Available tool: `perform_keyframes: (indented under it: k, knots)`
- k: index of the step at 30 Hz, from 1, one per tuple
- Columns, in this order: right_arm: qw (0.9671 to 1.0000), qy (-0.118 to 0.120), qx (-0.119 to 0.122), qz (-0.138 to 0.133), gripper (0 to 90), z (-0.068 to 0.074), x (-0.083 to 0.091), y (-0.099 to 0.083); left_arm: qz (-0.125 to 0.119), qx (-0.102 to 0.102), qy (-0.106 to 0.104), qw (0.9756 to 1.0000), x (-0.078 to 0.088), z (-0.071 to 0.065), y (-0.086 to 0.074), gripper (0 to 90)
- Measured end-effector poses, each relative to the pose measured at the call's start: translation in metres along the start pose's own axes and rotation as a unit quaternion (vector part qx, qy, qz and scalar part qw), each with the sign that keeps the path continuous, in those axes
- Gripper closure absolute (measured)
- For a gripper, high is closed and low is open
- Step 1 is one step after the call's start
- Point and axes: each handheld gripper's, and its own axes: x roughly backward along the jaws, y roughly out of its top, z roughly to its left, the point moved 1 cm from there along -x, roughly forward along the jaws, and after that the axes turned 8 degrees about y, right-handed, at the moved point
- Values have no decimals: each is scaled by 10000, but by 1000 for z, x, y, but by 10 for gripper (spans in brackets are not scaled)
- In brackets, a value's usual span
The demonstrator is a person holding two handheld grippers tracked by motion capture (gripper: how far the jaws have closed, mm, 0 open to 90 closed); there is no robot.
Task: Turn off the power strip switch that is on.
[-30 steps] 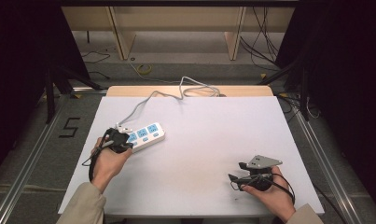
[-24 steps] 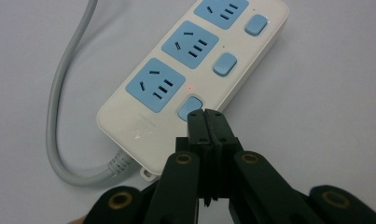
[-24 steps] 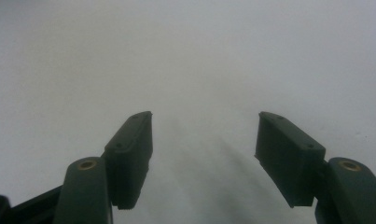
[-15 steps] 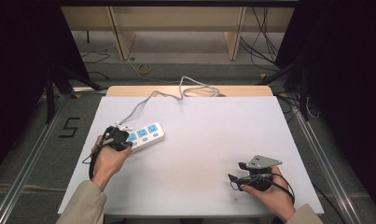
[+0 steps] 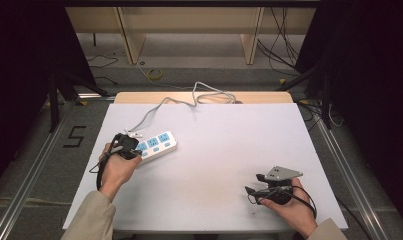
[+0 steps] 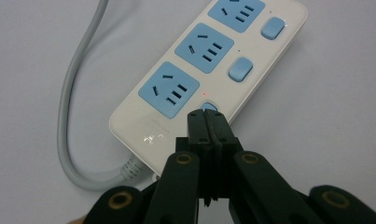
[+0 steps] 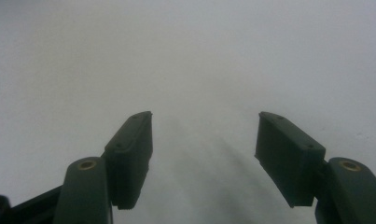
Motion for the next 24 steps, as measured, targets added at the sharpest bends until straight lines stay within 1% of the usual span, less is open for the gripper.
perform_keyframes:
  k: [4, 7, 9, 12, 14, 23, 24]
  knots:
    - [10000, -3, 5, 5, 372, 0, 0, 0, 22, -28, 1, 10000, -1, 0, 2, 897]
    - [10000, -3, -11, -10, 372, 0, 0, 0, 24, -6, 0, 10000, -3, -1, 4, 897]
    - [10000, -7, -4, -9, 372, 0, -1, 0, 53, -63, -2, 10000, -4, -1, 5, 897]
    - [10000, 3, 2, 4, 372, 0, 0, 0, 58, -51, 12, 10000, -7, -3, 7, 897]
    - [10000, 0, -9, -2, 372, 1, -1, 0, 86, -95, 29, 9999, -8, -3, 8, 897]
    - [10000, 11, 9, 4, 372, 1, -1, 1, 121, -146, 59, 9998, -11, -2, 9, 897]
    - [10000, 15, 13, 4, 372, 1, -1, 1, 117, -128, 63, 9998, -12, -3, 9, 897]
